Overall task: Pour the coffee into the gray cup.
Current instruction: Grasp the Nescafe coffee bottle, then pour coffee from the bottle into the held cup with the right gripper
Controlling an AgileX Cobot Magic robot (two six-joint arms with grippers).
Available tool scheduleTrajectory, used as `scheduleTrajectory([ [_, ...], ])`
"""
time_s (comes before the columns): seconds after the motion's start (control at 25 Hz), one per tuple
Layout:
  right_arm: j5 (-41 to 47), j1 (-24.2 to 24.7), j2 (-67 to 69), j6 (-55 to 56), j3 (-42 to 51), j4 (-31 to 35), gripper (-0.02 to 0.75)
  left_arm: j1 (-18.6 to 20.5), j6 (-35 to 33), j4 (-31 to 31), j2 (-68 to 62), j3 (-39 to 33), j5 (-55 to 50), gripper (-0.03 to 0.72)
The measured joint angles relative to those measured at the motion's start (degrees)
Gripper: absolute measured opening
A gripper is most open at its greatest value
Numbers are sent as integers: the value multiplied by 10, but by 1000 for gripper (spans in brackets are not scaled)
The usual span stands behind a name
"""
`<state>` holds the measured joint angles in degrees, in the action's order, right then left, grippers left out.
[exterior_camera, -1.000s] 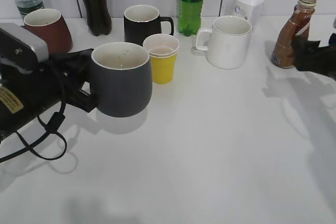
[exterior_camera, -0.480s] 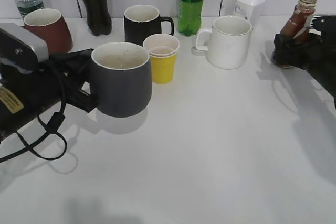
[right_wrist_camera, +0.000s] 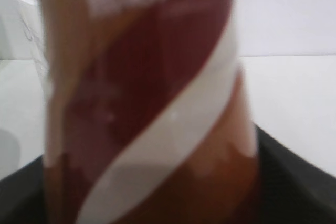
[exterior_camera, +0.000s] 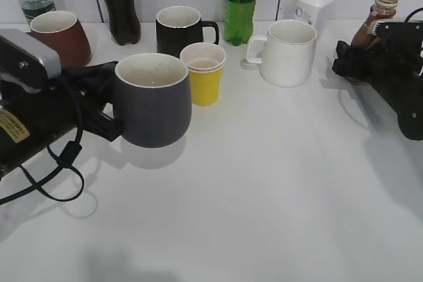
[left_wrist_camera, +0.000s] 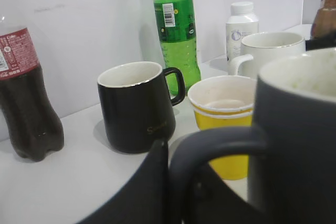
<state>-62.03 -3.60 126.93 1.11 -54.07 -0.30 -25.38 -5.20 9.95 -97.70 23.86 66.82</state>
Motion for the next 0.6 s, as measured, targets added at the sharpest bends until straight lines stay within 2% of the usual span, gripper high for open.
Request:
scheduleTrajectory([
  [0.12,0,0,13,0,-12,-1,531,0,0,0,0,0,0,41],
  [0.4,2,0,10,0,-11,-9,529,0,0,0,0,0,0,42],
  [0.6,21,0,-58,0,27,-28,529,0,0,-1,0,0,0,43],
])
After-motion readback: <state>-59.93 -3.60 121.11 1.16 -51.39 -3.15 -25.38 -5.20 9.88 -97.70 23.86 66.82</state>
